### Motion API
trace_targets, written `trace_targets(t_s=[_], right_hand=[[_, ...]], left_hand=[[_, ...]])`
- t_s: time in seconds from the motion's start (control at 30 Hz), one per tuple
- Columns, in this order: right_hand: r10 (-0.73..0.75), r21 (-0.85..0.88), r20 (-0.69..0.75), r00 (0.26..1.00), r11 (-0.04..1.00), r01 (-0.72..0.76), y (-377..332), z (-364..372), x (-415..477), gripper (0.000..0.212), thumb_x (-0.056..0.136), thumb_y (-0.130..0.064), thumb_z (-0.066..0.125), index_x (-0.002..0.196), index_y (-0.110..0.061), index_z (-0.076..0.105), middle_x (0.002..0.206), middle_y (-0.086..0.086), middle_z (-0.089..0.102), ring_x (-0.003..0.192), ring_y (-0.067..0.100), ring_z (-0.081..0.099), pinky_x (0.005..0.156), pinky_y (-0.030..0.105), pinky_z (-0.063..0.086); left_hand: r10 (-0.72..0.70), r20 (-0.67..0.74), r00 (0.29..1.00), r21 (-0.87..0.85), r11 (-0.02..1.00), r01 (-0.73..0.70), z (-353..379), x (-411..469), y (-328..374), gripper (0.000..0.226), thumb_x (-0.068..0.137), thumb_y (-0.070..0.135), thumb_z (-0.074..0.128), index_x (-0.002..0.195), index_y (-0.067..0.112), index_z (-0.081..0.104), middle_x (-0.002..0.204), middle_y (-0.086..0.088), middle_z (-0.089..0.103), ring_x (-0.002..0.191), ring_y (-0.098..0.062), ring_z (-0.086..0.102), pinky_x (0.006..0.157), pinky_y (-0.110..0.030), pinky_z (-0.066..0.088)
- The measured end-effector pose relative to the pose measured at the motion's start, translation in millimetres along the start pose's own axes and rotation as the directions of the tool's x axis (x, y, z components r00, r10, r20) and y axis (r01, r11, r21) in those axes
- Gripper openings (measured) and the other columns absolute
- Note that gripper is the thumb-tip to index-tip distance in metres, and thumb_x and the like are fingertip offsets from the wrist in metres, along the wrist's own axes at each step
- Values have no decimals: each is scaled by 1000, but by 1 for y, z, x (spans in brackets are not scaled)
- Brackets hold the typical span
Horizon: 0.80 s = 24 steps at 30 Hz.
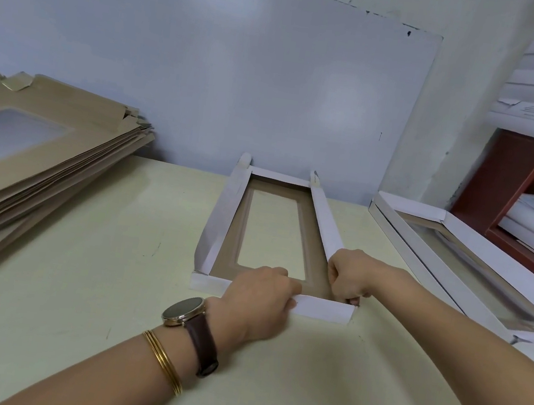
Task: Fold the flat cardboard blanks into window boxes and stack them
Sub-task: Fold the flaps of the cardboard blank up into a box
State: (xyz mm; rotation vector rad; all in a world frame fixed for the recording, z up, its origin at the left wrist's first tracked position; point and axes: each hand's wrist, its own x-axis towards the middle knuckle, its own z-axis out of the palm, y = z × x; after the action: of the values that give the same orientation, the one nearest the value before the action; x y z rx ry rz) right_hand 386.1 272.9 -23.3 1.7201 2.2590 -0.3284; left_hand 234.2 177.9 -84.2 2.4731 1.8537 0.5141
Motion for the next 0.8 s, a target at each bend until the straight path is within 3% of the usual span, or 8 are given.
trace_targets(t_s=[0.1, 0.17, 0.37, 0.53, 0.63, 0.7, 0.8], right_hand=[[10, -34, -38, 999, 999, -11, 1, 1, 3, 25, 67, 7, 56, 85, -9, 53, 78, 8, 56, 60, 23, 53, 53, 22, 39], [13, -57, -63, 998, 998, -17, 2, -1, 3, 23, 66, 8, 60, 80, -10, 53, 75, 6, 54, 63, 23, 53, 58, 24, 41], [-94, 67, -70, 993, 993, 99, -2, 4, 2, 3, 79, -5, 57, 80, -7, 58, 81, 11, 65, 65, 24, 57, 57, 27, 45], [-252, 110, -96, 963, 959, 262, -12, 14, -5, 27, 91, -16, 49, 65, -14, 46, 71, 1, 48, 71, 20, 43, 63, 29, 35], [-320, 262, -102, 942, 905, 336, -23, 20, -16, 28, 86, -21, 49, 60, -15, 39, 66, 0, 41, 69, 18, 37, 65, 32, 29], [-334, 399, -118, 935, 847, 352, -28, 26, -22, 21, 69, -30, 53, 57, -17, 40, 62, -4, 43, 65, 14, 39, 62, 30, 30], [-400, 391, -182, 898, 809, 439, -26, 38, -26, 18, 70, -31, 62, 62, -23, 49, 61, -13, 48, 59, 5, 45, 55, 18, 35]], left_hand=[[6, -8, 1000, 1, 1000, -6, 0, 0, -1, 18, 97, 25, 42, 98, 15, 57, 85, 2, 40, 91, -27, 51, 65, -32, 29], [8, -12, 1000, 3, 1000, -8, 0, 0, -1, 18, 97, 25, 42, 98, 15, 57, 85, 2, 39, 90, -26, 51, 65, -32, 29], [10, -17, 1000, 9, 1000, -10, 2, 1, -2, 19, 97, 26, 42, 99, 15, 57, 85, 2, 40, 91, -26, 52, 65, -32, 28], [-3, 17, 1000, -4, 1000, 3, -2, 1, -1, 23, 97, 25, 44, 110, 17, 60, 85, 1, 42, 90, -25, 52, 65, -31, 27], [-31, 59, 998, -50, 998, 34, -8, 2, -1, 20, 95, 23, 47, 107, 16, 61, 92, -6, 56, 91, -26, 53, 68, -31, 30], [-53, 61, 997, -104, 993, 59, -11, 4, -2, 11, 93, 23, 51, 93, 14, 56, 99, -10, 61, 95, -28, 55, 69, -30, 33], [-99, 42, 994, -212, 972, 105, -14, 4, -4, 16, 87, 20, 56, 87, 15, 41, 96, -8, 58, 90, -27, 54, 66, -32, 37]])
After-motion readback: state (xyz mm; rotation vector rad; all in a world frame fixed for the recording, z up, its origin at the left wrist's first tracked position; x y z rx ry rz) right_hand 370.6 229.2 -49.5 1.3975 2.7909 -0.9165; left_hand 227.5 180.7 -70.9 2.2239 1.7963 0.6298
